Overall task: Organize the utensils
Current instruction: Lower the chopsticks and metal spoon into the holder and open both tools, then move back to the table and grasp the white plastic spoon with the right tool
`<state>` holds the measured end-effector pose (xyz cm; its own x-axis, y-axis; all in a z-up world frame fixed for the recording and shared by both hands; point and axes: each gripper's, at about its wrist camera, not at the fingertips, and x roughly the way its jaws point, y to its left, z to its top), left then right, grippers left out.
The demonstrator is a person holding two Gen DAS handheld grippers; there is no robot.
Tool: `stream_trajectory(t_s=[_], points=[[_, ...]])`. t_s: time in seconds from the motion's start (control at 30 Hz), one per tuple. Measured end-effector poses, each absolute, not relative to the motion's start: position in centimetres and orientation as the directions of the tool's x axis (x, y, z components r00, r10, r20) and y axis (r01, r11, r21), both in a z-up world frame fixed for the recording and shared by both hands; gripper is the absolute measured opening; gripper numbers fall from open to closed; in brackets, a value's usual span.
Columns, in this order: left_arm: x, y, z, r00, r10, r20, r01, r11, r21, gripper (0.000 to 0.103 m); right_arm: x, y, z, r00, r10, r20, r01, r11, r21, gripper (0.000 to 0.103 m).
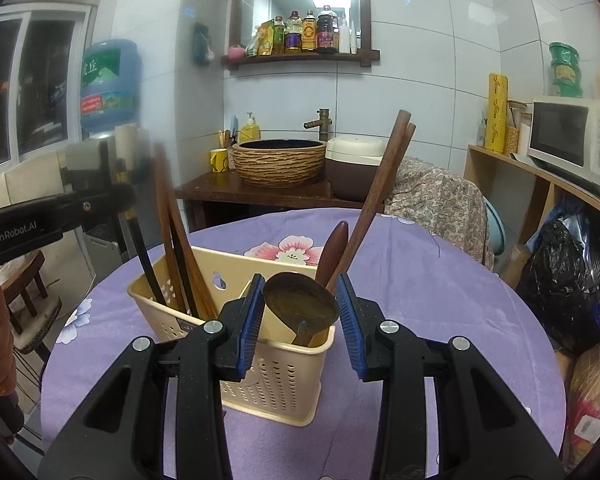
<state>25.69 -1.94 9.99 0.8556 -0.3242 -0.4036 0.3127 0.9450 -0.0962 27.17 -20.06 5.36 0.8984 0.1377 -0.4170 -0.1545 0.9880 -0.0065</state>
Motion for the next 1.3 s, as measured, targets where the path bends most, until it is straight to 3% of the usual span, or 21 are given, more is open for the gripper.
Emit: stream_trajectory(t_s=[0.13, 0.23, 0.3, 0.37, 0.43, 0.53, 0.6, 0.8, 1.2, 1.3], points=[[25.3, -1.8, 10.0, 0.856, -0.328, -0.399, 0.315, 0.944, -0.102, 0.008, 26.6, -19.8, 5.4, 0.908, 0.129, -0.399, -0.149, 0.989, -0.019, 0.041], [24.9, -1.6, 9.9, 0.855, -0.333, -0.397, 0.318, 0.942, -0.106, 0.015, 26.0, -19.9, 5.5, 0.913, 0.132, -0.387, -0.149, 0.989, -0.013, 0.058], [24.3, -1.2, 9.8, 0.856, -0.34, -0.39, 0.319, 0.94, -0.12, 0.045, 25.3, -20.0, 5.7, 0.916, 0.139, -0.377, -0.15, 0.989, -0.001, 0.059], [23.4, -0.8, 9.7, 0.866, -0.336, -0.371, 0.313, 0.942, -0.123, 0.057, 24.7, -20.2, 5.7, 0.915, 0.141, -0.378, -0.149, 0.989, 0.006, 0.059], [22.5, -0.7, 9.3, 0.871, -0.326, -0.369, 0.309, 0.945, -0.106, 0.061, 23.8, -20.4, 5.5, 0.916, 0.133, -0.378, -0.142, 0.99, 0.004, 0.061], [21.3, -0.1, 8.3, 0.87, -0.312, -0.381, 0.295, 0.95, -0.104, 0.073, 22.5, -20.4, 5.2, 0.919, 0.117, -0.377, -0.13, 0.991, -0.011, 0.072], [20.7, 0.3, 7.5, 0.863, -0.317, -0.394, 0.295, 0.948, -0.117, 0.08, 21.7, -20.3, 4.8, 0.913, 0.112, -0.393, -0.129, 0.991, -0.017, 0.072], [18.6, 1.1, 4.0, 0.847, -0.26, -0.463, 0.246, 0.965, -0.093, 0.087, 19.3, -19.6, 2.4, 0.856, 0.132, -0.5, -0.152, 0.988, 0.001, 0.072], [15.4, 2.5, -2.3, 0.792, -0.145, -0.593, 0.153, 0.988, -0.037, 0.09, 15.7, -16.0, -7.0, 0.651, 0.114, -0.75, -0.196, 0.98, -0.02, 0.071], [15.2, 2.7, -2.7, 0.784, -0.139, -0.605, 0.148, 0.988, -0.036, 0.09, 15.4, -15.1, -8.1, 0.627, 0.12, -0.77, -0.197, 0.98, -0.008, 0.063]])
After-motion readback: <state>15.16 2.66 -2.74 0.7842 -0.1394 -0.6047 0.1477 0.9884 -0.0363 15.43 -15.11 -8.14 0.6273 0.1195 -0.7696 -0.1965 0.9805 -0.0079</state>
